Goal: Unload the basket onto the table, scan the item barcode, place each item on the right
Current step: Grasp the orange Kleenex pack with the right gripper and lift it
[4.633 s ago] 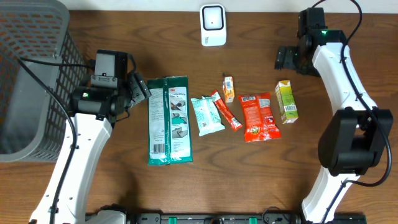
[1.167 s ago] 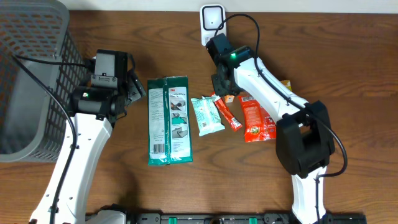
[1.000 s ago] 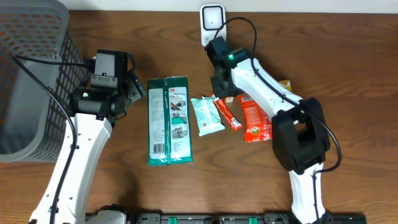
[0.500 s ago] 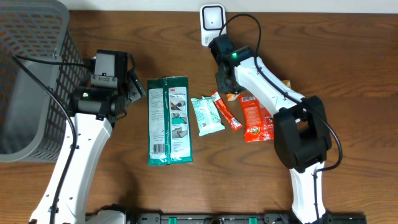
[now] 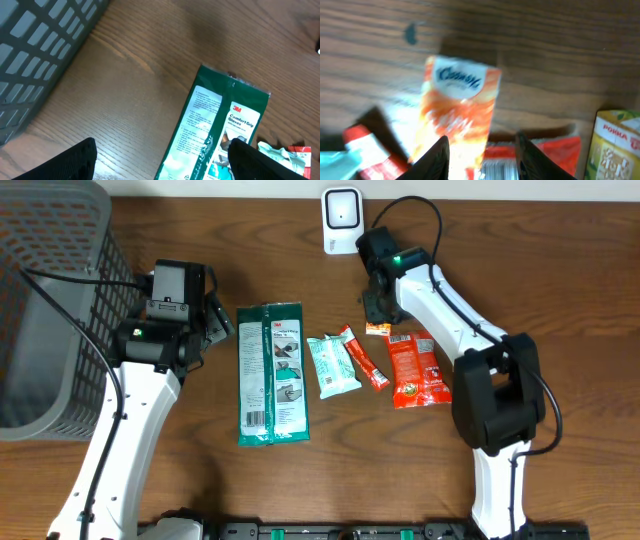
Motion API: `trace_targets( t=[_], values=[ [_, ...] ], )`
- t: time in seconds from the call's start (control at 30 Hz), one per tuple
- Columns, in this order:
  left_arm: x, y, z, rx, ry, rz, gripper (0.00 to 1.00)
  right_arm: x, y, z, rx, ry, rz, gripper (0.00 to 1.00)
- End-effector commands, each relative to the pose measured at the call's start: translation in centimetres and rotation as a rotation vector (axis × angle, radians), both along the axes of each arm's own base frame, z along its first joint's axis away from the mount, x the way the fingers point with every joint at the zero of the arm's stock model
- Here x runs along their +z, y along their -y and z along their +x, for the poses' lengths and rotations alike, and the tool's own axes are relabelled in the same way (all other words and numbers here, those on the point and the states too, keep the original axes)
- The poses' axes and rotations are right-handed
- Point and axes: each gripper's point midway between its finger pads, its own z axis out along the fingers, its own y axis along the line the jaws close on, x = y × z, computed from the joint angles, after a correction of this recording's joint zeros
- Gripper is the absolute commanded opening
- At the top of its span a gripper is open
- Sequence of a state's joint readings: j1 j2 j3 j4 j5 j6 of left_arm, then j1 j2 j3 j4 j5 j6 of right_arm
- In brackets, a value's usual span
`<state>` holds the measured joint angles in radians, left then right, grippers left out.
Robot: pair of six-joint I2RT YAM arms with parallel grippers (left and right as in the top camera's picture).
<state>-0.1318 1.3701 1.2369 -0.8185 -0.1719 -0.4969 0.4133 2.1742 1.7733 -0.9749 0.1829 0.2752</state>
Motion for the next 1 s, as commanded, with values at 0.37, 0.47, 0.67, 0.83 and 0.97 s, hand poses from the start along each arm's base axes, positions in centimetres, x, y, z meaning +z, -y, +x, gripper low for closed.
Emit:
trace_targets(
  t=[0.37, 0.47, 0.67, 0.83, 0.97],
  values=[
    [0.6, -0.5, 0.4, 0.015, 0.02, 0.018, 0.85, -1.1, 0.7, -4.7, -0.185, -0.092, -0.03, 0.01],
    [0.6, -0.5, 0.4, 0.015, 0.02, 0.018, 0.84, -2.5, 0.3, -3.3, -0.148, -0.024, -0.01, 0.01],
    [0.6, -0.5, 0.4, 0.015, 0.02, 0.018, 0.85, -1.9, 1.7, -0.1, -0.121, 0.102, -0.052, 0.04],
    [0.6, -0.5, 0.4, 0.015, 0.02, 0.018, 0.85, -0.3, 1.5, 0.5, -0.069, 0.114, -0.02, 0.17],
    [0.7, -0.5, 0.4, 0.015, 0.021, 0.018, 0.85, 2.7, -1.4, 0.6, 0.064, 0.132, 0.094, 0.38]
  ],
)
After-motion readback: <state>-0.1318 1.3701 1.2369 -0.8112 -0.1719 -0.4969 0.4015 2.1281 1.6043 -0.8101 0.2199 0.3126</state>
